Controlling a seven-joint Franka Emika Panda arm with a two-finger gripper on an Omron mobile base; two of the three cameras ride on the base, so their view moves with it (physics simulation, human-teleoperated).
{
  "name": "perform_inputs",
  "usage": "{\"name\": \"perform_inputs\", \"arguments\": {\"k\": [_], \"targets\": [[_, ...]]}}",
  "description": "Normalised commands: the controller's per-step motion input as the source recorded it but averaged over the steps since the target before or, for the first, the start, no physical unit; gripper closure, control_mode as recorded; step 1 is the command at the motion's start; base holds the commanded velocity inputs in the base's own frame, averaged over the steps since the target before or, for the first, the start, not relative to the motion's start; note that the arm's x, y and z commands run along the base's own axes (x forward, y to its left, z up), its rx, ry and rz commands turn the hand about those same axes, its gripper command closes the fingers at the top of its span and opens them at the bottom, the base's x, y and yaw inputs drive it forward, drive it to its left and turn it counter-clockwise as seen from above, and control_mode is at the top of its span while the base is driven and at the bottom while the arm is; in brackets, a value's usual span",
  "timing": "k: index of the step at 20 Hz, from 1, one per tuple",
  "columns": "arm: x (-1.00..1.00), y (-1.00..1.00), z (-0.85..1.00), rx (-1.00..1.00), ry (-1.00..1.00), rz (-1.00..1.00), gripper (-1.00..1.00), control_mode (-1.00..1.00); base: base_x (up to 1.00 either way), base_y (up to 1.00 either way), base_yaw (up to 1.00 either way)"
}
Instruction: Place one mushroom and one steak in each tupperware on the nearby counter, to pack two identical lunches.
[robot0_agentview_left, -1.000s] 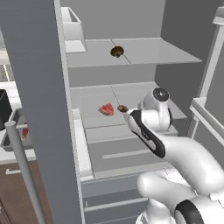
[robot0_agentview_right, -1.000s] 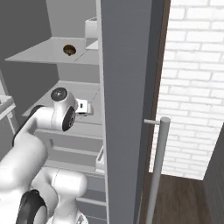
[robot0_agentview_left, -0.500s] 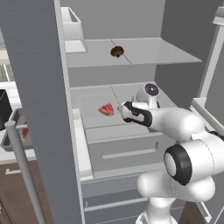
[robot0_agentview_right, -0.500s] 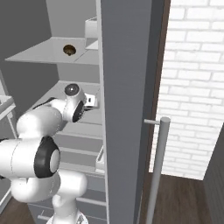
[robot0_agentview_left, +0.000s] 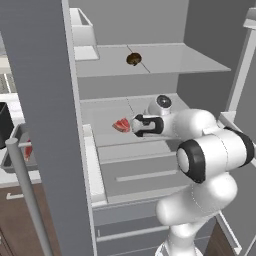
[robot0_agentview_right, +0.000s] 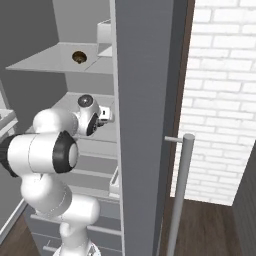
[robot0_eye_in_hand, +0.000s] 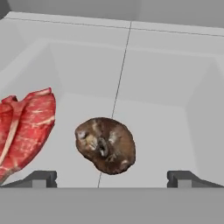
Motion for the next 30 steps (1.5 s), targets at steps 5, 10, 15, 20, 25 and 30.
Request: {"name": "perform_inputs", "arguments": {"k": [5,10,15,20,25,30], "targets": [[0.31,0.11,-0.23,0.0,0.03,-0.01,-1.0,-1.0,0.0,0.0,0.0],[0.31,0.02,-0.14,0.0,0.01,-0.03,-1.0,-1.0,0.0,0.0,0.0],[0.1,0.0,-0.3,0.0,0.08,-0.08,-1.0,-1.0,0.0,0.0,0.0],[0.24,0.0,-0.35,0.0,0.03,-0.07,-1.0,-1.0,0.0,0.0,0.0],[0.1,0.0,-0.45,0.0,0.06,-0.05,-1.0,-1.0,0.0,0.0,0.0],[0.0,0.0,-0.54,0.0,0.1,-0.01,1.0,-1.0,0.0,0.0,0.0]]}}
